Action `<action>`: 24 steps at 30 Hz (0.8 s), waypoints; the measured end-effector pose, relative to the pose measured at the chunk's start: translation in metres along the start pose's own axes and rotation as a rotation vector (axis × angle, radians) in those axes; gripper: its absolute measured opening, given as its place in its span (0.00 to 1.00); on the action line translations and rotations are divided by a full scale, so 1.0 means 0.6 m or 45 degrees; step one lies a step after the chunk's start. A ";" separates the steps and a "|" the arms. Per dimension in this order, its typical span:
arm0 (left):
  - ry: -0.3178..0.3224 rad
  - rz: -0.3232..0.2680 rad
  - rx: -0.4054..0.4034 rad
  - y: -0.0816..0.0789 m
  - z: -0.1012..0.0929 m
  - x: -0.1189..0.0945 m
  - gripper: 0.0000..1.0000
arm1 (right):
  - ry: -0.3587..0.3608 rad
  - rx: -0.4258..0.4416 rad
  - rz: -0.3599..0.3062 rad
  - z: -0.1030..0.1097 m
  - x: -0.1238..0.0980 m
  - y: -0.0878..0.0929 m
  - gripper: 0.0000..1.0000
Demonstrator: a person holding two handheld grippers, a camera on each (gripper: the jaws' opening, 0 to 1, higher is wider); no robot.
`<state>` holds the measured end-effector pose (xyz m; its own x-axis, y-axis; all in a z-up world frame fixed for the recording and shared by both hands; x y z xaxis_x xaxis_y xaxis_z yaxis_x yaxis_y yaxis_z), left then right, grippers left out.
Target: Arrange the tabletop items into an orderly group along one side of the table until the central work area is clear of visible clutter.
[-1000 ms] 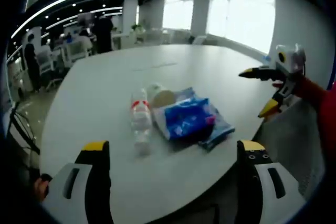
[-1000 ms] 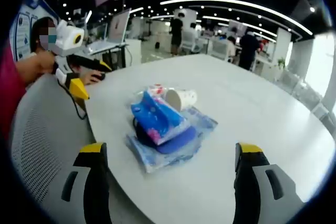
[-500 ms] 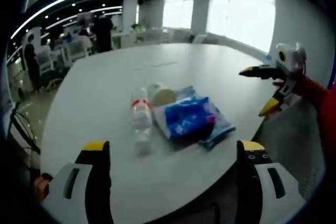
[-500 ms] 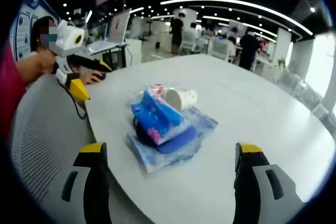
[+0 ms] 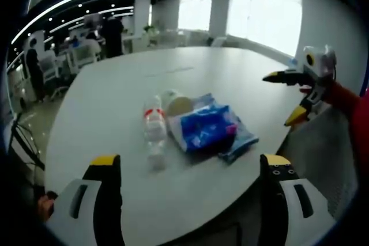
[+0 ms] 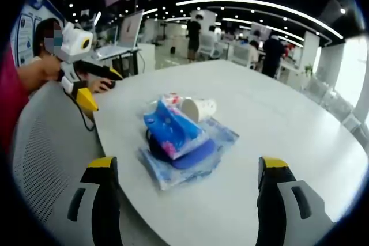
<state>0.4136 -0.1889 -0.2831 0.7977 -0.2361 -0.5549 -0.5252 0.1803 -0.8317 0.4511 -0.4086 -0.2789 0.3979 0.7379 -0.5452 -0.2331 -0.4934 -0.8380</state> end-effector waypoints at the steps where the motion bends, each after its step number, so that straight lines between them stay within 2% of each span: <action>1: 0.000 0.001 0.000 0.000 0.000 0.000 0.97 | 0.000 0.000 0.000 0.000 0.000 0.000 0.99; 24: 0.001 0.016 0.009 0.004 0.000 0.001 0.97 | -0.006 0.000 0.010 0.001 0.002 0.002 0.99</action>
<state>0.4129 -0.1885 -0.2851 0.7909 -0.2343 -0.5654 -0.5331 0.1900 -0.8244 0.4507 -0.4082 -0.2804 0.3918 0.7361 -0.5520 -0.2364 -0.4993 -0.8336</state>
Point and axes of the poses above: the point that each gripper's makers call its tool centre point, and the gripper's own axes: x roughly forward along the fingers, z roughly to its left, y roughly out of its underside, the point moved 1 cm from there along -x, roughly backward along the fingers, and after that the axes turned 10 degrees about -y, right-handed, at the moved point
